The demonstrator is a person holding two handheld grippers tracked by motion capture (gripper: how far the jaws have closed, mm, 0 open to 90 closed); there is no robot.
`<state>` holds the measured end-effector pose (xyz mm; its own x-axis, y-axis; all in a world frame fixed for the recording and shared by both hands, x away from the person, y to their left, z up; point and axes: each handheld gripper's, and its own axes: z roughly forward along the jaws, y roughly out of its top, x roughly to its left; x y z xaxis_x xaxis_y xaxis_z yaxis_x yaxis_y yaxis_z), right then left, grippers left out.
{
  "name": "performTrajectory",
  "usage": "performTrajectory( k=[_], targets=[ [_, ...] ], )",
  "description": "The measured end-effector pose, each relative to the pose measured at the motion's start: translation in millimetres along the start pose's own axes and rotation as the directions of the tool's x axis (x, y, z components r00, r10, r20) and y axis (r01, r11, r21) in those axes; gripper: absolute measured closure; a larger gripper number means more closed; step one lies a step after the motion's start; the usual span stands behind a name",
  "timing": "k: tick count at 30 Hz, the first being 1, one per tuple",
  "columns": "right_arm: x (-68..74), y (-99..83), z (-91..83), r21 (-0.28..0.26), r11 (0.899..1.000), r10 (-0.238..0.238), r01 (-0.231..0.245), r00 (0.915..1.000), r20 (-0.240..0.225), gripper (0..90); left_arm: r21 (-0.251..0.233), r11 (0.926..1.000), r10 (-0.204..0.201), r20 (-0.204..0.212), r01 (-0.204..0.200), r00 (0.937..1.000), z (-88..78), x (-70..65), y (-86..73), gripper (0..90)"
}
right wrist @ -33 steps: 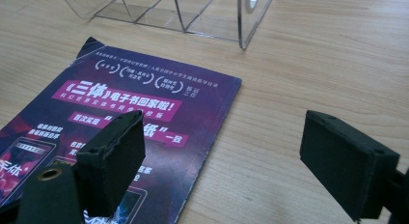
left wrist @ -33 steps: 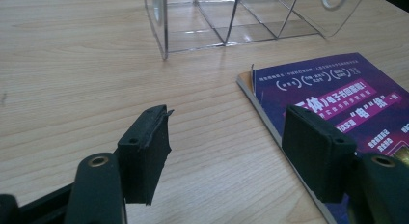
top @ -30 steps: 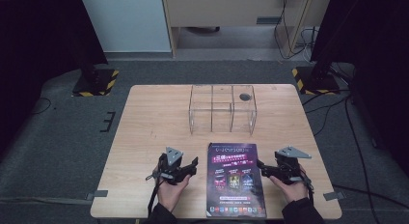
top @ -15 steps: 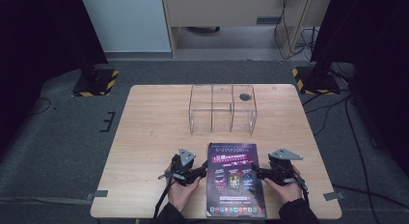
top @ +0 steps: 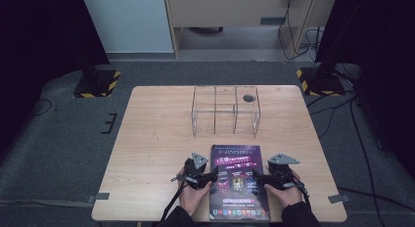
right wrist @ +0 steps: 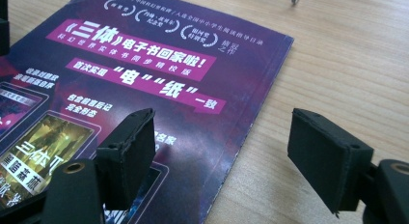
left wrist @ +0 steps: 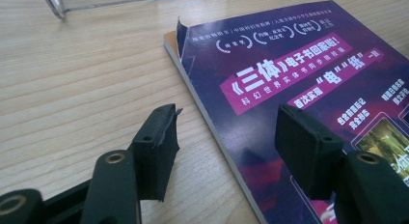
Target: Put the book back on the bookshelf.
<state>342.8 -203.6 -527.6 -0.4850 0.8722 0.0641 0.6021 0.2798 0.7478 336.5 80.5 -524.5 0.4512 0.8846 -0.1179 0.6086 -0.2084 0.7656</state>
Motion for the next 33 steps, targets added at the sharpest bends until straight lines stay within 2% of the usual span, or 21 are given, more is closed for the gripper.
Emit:
performTrajectory(
  k=[9, 17, 24, 33],
  targets=[
    [2.2, -3.1, 3.7, 0.007, 1.000, 0.014, -0.014, 0.9996, -0.025, 26.9, 0.025, 0.9997, 0.001, 0.011, -0.001, 0.9999, 9.5, -4.3, -3.0, 39.6],
    [5.7, -4.6, 6.4, -0.002, 0.999, 0.034, -0.035, 0.9983, -0.047, 27.3, 0.011, 0.9999, -0.001, 0.017, 0.001, 0.9998, 12.7, -7.9, -3.3, 38.6],
    [9.0, -4.8, 7.7, -0.011, 1.000, 0.022, -0.022, 0.9982, -0.056, 28.0, 0.006, 0.9998, -0.022, 0.045, 0.022, 0.9987, 15.4, -10.5, -1.9, 38.0],
    [9.8, -5.4, 7.8, -0.016, 0.999, 0.028, -0.028, 0.9983, -0.052, 27.9, 0.008, 0.9998, -0.017, 0.040, 0.017, 0.9990, 15.9, -11.9, -1.7, 36.1]
  ],
)
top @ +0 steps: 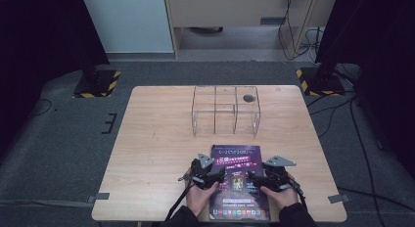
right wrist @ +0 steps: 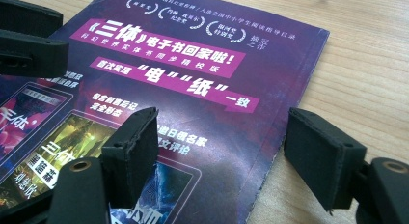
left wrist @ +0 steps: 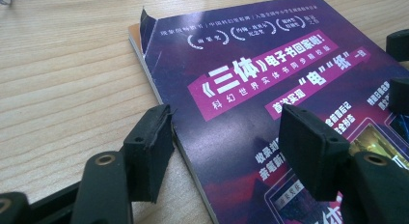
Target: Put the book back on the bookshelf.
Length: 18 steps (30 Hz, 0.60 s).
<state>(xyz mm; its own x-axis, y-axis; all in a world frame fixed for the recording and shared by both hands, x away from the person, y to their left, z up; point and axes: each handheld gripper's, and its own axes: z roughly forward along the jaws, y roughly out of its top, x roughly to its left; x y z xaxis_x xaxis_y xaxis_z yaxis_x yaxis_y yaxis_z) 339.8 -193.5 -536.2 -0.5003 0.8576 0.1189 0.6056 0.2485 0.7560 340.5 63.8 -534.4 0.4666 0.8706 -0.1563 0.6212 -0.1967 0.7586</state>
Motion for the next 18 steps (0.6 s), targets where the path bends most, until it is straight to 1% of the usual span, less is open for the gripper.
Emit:
performTrajectory(
  k=[1, 3, 6, 8, 9, 10, 13, 15, 18],
  targets=[
    [-0.3, -0.3, 0.0, -0.001, 1.000, -0.007, 0.007, 1.0000, -0.001, 27.9, 0.002, 1.0000, 0.002, -0.011, -0.002, 0.9999, 0.0, 0.1, 0.2, 35.4],
    [-0.1, -0.3, -0.1, -0.001, 1.000, -0.004, 0.004, 1.0000, -0.001, 28.0, 0.001, 1.0000, -0.002, -0.018, 0.002, 0.9998, 0.8, 0.2, 0.7, 34.3],
    [0.2, -0.4, 0.1, -0.002, 1.000, -0.006, 0.006, 1.0000, 0.004, 27.9, 0.002, 1.0000, -0.004, -0.020, 0.004, 0.9998, 2.1, 0.0, 1.7, 32.4],
    [0.6, -0.3, 0.1, -0.002, 1.000, -0.004, 0.004, 1.0000, 0.005, 27.9, -0.006, 0.9997, -0.022, -0.004, 0.022, 0.9998, 4.6, 0.2, 3.4, 32.4],
    [0.6, -0.3, 0.1, -0.002, 1.000, -0.003, 0.003, 1.0000, 0.006, 27.9, -0.009, 0.9994, -0.034, -0.003, 0.034, 0.9994, 4.8, 0.4, 3.5, 32.4],
    [0.6, -0.3, 0.1, -0.002, 1.000, -0.003, 0.003, 1.0000, 0.005, 28.0, -0.009, 0.9994, -0.034, -0.003, 0.034, 0.9994, 4.8, 0.4, 3.5, 32.7],
    [0.5, -0.4, 0.1, -0.002, 1.000, -0.002, 0.002, 1.0000, 0.001, 28.0, -0.015, 0.9985, -0.052, 0.000, 0.052, 0.9986, 4.7, 0.9, 3.4, 33.4],
    [0.5, -0.4, 0.1, -0.002, 1.000, 0.000, 0.000, 1.0000, 0.003, 28.0, -0.022, 0.9967, -0.078, 0.012, 0.078, 0.9969, 4.1, 3.0, 3.0, 34.3],
    [0.6, -0.4, 0.2, -0.005, 1.000, 0.001, -0.001, 1.0000, 0.003, 27.9, -0.035, 0.9906, -0.131, 0.041, 0.132, 0.9905, 2.6, 8.8, 1.8, 38.5]
  ],
)
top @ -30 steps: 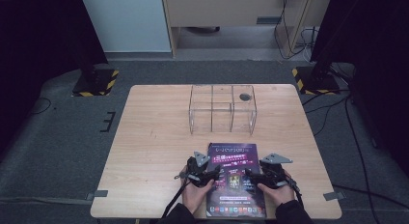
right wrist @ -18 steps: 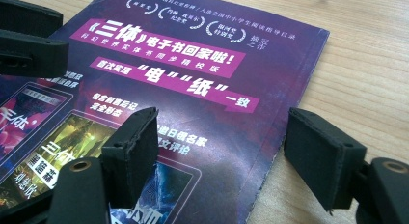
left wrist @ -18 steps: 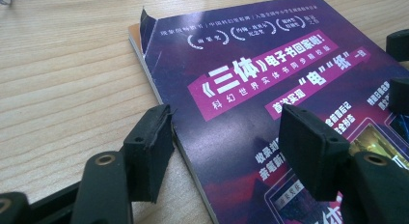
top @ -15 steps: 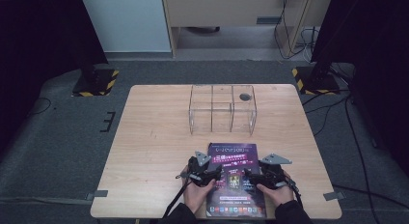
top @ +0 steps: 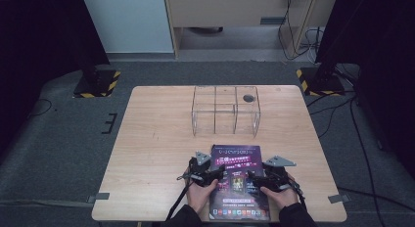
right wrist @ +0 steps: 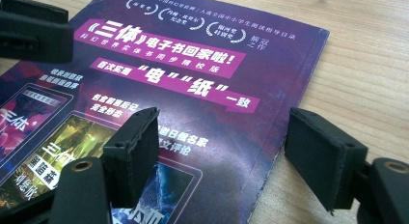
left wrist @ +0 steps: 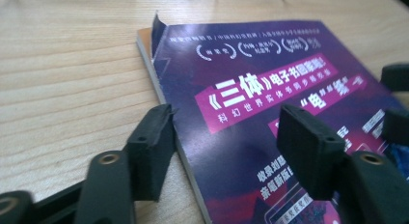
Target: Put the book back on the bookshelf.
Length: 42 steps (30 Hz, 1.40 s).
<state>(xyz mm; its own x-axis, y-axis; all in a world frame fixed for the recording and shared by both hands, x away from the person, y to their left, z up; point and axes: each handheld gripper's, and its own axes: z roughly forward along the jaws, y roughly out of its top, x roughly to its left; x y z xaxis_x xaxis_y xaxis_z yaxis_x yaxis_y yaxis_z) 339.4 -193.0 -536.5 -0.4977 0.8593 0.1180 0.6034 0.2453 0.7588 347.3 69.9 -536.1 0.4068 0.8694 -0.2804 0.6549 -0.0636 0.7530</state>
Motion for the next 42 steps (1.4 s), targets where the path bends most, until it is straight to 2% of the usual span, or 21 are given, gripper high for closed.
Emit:
performTrajectory(
  k=[2, 6, 7, 9, 11, 13, 14, 16, 17, 20, 21, 25, 27, 28, 29, 31, 37, 39, 42],
  targets=[
    [-0.2, 0.0, -0.1, 0.001, 1.000, -0.001, 0.001, 1.0000, -0.001, 28.0, -0.011, 0.9994, -0.033, 0.017, 0.033, 0.9993, -0.7, 3.3, -0.3, 41.5],
    [-0.3, 0.1, -0.1, 0.001, 1.000, 0.002, -0.002, 1.0000, -0.002, 28.0, -0.040, 0.9979, -0.051, 0.037, 0.052, 0.9980, -3.8, 5.6, -1.8, 43.7],
    [-0.1, 0.0, -0.2, 0.002, 1.000, 0.005, -0.005, 1.0000, -0.002, 28.0, -0.064, 0.9954, -0.068, 0.061, 0.072, 0.9959, -6.4, 7.3, -2.6, 43.7],
    [-0.6, -0.1, -0.2, 0.001, 1.000, 0.001, -0.001, 1.0000, -0.004, 28.0, -0.108, 0.9881, -0.096, 0.125, 0.110, 0.9875, -11.7, 9.3, -2.0, 45.8],
    [-0.8, -0.1, 0.1, -0.002, 1.000, 0.002, -0.002, 1.0000, -0.003, 28.0, -0.134, 0.9830, -0.098, 0.192, 0.125, 0.9765, -15.9, 7.9, -0.6, 46.9],
    [-0.8, 0.0, -0.2, -0.001, 1.000, 0.008, -0.008, 1.0000, -0.004, 28.0, -0.134, 0.9844, -0.079, 0.250, 0.115, 0.9651, -15.9, 2.4, 0.0, 47.0],
    [-1.1, 0.0, -0.3, -0.002, 1.000, 0.009, -0.009, 0.9999, -0.006, 28.1, -0.127, 0.9872, -0.061, 0.257, 0.096, 0.9644, -14.3, -1.7, -0.9, 47.0],
    [-1.8, -0.2, -0.6, -0.002, 1.000, 0.015, -0.015, 0.9998, -0.014, 28.5, -0.117, 0.9922, -0.014, 0.234, 0.043, 0.9722, -11.7, -8.1, -2.3, 46.6],
    [-2.1, -0.3, -0.6, -0.004, 1.000, 0.017, -0.017, 0.9997, -0.016, 28.8, -0.124, 0.9922, 0.014, 0.213, 0.013, 0.9769, -11.1, -8.7, -1.9, 46.6],
    [-2.8, -0.2, -0.5, -0.007, 1.000, 0.018, -0.018, 0.9997, -0.017, 29.0, -0.105, 0.9945, 0.020, 0.206, 0.002, 0.9783, -10.4, -7.2, -0.3, 49.3],
    [-2.8, -0.2, -0.5, -0.007, 1.000, 0.018, -0.018, 0.9997, -0.016, 29.1, -0.072, 0.9973, 0.021, 0.202, -0.007, 0.9792, -9.9, -6.1, 1.6, 50.8],
    [-2.8, -0.2, -0.5, -0.007, 1.000, 0.018, -0.018, 0.9997, -0.016, 29.2, -0.038, 0.9989, 0.035, 0.199, -0.028, 0.9793, -7.3, -6.5, 4.2, 54.7],
    [-3.3, -0.2, -0.8, -0.006, 1.000, 0.018, -0.018, 0.9996, -0.020, 29.1, -0.007, 0.9990, 0.044, 0.197, -0.044, 0.9794, -3.8, -7.2, 4.1, 61.0],
    [-3.3, -0.2, -0.8, -0.006, 1.000, 0.018, -0.018, 0.9996, -0.020, 29.1, -0.007, 0.9990, 0.044, 0.197, -0.044, 0.9794, -3.8, -7.2, 4.1, 64.0],
    [-4.0, -0.2, -0.8, -0.008, 1.000, 0.029, -0.030, 0.9994, -0.019, 29.1, 0.017, 0.9985, 0.048, 0.191, -0.053, 0.9805, -1.9, -5.9, 3.0, 65.9],
    [-4.9, -0.2, -0.9, -0.010, 0.999, 0.037, -0.037, 0.9991, -0.023, 29.0, 0.019, 0.9986, 0.044, 0.185, -0.048, 0.9818, -2.3, -5.4, 3.8, 71.8],
    [-5.7, 0.0, -0.8, -0.008, 0.999, 0.038, -0.038, 0.9984, -0.041, 25.3, 0.014, 0.9982, 0.054, 0.188, -0.058, 0.9806, -5.6, -7.3, 5.1, 80.4],
    [-6.4, 0.1, -0.6, -0.011, 0.999, 0.042, -0.043, 0.9980, -0.047, 23.7, 0.007, 0.9979, 0.062, 0.197, -0.065, 0.9784, -8.2, -10.0, 7.5, 83.0],
    [-9.3, 1.1, -3.0, -0.020, 0.998, 0.059, -0.060, 0.9968, -0.054, 21.4, -0.007, 0.9948, 0.101, 0.196, -0.101, 0.9753, -12.9, -16.2, 11.7, 83.6]
  ],
)
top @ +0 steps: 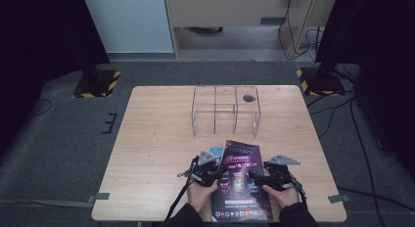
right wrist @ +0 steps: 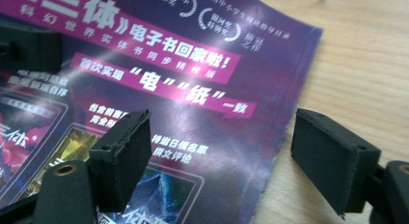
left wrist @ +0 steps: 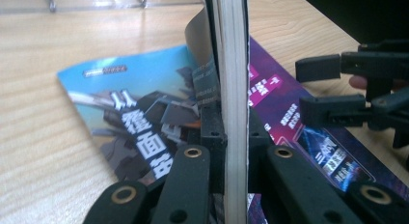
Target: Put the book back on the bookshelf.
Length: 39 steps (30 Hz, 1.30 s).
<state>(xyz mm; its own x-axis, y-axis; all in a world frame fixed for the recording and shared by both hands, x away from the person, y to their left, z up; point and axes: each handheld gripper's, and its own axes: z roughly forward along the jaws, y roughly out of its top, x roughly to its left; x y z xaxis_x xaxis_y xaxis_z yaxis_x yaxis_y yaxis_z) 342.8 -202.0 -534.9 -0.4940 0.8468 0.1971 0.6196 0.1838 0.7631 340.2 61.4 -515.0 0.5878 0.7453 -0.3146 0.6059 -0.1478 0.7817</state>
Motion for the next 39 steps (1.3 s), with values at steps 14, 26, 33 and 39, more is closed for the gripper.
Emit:
performTrajectory(
  k=[14, 26, 33, 39],
  targets=[
    [-20.1, 6.1, -16.6, -0.057, 0.995, 0.078, -0.083, 0.9927, -0.093, 15.6, -0.097, 0.9952, 0.019, 0.032, -0.016, 0.9993, -24.6, -3.9, 5.8, 83.9],
    [-8.5, 6.4, -7.3, -0.021, 0.996, 0.084, -0.092, 0.9688, -0.233, 16.7, -0.194, 0.9797, 0.059, 0.035, -0.051, 0.9977, -47.3, -12.0, 23.7, 83.9],
    [-1.9, 6.1, 0.1, 0.004, 0.993, 0.114, -0.120, 0.9341, -0.338, 20.7, -0.221, 0.9731, 0.073, 0.033, -0.064, 0.9968, -53.7, -15.0, 27.3, 83.9],
    [2.5, 6.1, 5.2, 0.035, 0.989, 0.148, -0.147, 0.9067, -0.395, 32.1, -0.219, 0.9738, 0.069, 0.032, -0.060, 0.9971, -52.9, -14.6, 26.7, 83.9]
  ],
)
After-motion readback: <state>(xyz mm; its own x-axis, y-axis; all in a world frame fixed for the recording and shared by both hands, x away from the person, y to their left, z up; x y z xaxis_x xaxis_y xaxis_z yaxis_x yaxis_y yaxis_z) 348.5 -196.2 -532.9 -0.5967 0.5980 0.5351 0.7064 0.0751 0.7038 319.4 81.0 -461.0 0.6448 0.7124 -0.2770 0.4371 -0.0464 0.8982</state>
